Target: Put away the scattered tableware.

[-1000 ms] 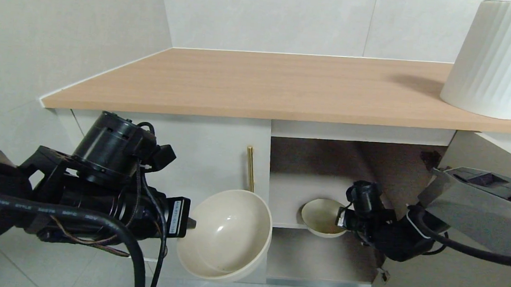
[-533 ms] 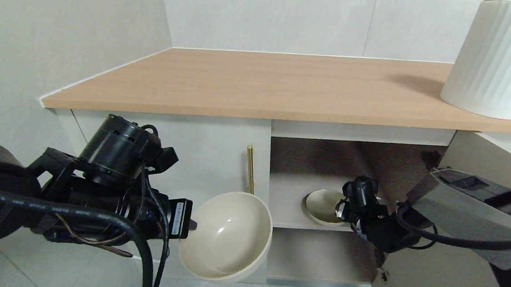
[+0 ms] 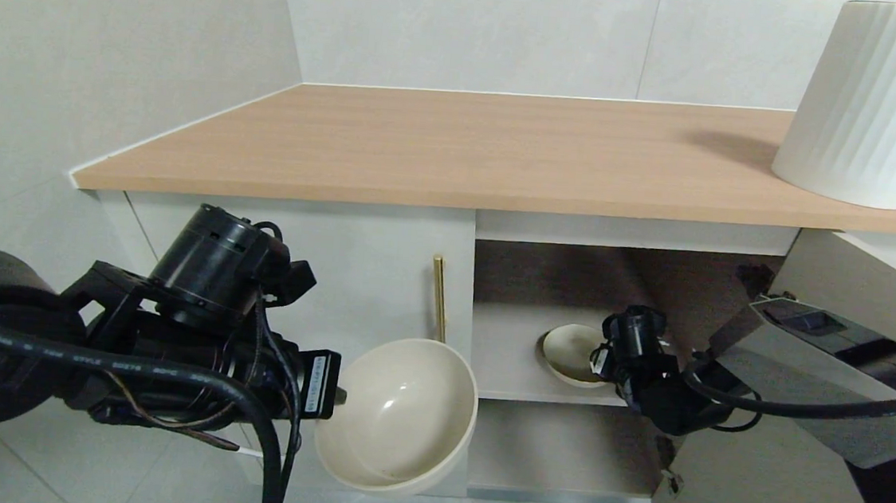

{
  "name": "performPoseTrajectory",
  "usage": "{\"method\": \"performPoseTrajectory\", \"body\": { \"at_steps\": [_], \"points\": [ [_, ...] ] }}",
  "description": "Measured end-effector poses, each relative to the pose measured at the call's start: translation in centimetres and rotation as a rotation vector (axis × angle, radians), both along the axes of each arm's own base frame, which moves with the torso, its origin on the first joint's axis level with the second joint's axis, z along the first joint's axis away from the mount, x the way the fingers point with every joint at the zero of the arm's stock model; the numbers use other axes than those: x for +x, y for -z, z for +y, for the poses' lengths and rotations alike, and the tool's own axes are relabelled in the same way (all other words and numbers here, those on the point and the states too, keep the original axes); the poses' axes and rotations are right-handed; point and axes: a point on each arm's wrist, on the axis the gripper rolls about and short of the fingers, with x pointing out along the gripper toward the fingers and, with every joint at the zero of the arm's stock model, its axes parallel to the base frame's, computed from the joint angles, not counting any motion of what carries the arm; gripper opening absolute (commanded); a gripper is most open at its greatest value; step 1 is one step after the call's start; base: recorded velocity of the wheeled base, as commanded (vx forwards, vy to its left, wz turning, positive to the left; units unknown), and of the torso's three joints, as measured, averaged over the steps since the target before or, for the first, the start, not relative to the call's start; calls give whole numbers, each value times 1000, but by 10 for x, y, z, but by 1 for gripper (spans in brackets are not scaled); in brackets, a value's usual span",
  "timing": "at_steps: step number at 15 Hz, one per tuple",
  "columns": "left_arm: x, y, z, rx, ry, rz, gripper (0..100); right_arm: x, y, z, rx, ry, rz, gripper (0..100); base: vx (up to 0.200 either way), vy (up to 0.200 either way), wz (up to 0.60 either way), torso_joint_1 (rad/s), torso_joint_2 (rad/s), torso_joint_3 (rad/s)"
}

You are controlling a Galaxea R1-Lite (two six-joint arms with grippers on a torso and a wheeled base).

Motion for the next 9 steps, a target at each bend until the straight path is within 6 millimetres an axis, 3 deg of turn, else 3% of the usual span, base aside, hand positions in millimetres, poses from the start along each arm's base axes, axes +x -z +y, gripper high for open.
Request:
{"method": "performPoseTrajectory", "body": {
  "at_steps": [4,5,9],
  "points": [
    [1,1,0,1,0,2,0,0,0,0,0,2,-1,0,0,0,0,0,0,0],
    [1,1,-1,2,-1,3,0,0,0,0,0,2,-2,100,0,0,0,0,0,0],
    [3,2,-4,8,3,1,0,-1,-3,0,4,2,-6,100,0,0,0,0,0,0]
  ]
}}
